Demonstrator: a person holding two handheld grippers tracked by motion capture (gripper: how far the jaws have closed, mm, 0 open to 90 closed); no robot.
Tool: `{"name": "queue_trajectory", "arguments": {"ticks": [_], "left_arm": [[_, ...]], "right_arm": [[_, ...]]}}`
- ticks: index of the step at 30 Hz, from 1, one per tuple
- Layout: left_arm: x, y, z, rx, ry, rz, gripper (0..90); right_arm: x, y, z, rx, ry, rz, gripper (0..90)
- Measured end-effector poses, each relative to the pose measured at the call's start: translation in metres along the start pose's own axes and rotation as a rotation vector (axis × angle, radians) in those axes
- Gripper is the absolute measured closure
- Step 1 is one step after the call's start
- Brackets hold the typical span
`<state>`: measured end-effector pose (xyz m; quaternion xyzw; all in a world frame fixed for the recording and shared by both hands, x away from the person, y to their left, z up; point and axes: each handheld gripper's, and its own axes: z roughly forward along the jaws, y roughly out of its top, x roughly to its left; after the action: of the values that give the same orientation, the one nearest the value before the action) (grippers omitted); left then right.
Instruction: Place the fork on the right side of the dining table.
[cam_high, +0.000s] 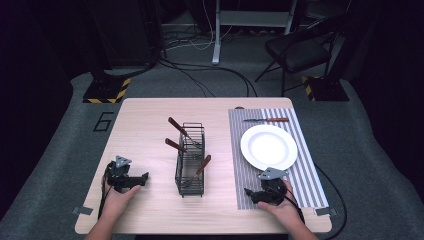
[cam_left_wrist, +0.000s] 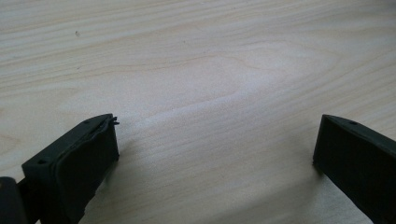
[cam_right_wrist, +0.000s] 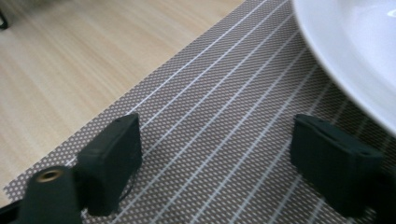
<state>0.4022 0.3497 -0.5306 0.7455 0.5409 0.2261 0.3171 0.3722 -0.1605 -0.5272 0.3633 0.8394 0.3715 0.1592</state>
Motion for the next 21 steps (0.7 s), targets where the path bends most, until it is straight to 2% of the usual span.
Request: {"name": "queue_trajectory", "arguments": {"ticks": [21], "left_arm": [[0.0007, 0.0002, 0.0005, -0.005, -0.018, 0.014, 0.1]], "right_arm": [[0.0015, -0.0001, -0.0001, -0.001, -0.011, 0.013, 14.7]]}}
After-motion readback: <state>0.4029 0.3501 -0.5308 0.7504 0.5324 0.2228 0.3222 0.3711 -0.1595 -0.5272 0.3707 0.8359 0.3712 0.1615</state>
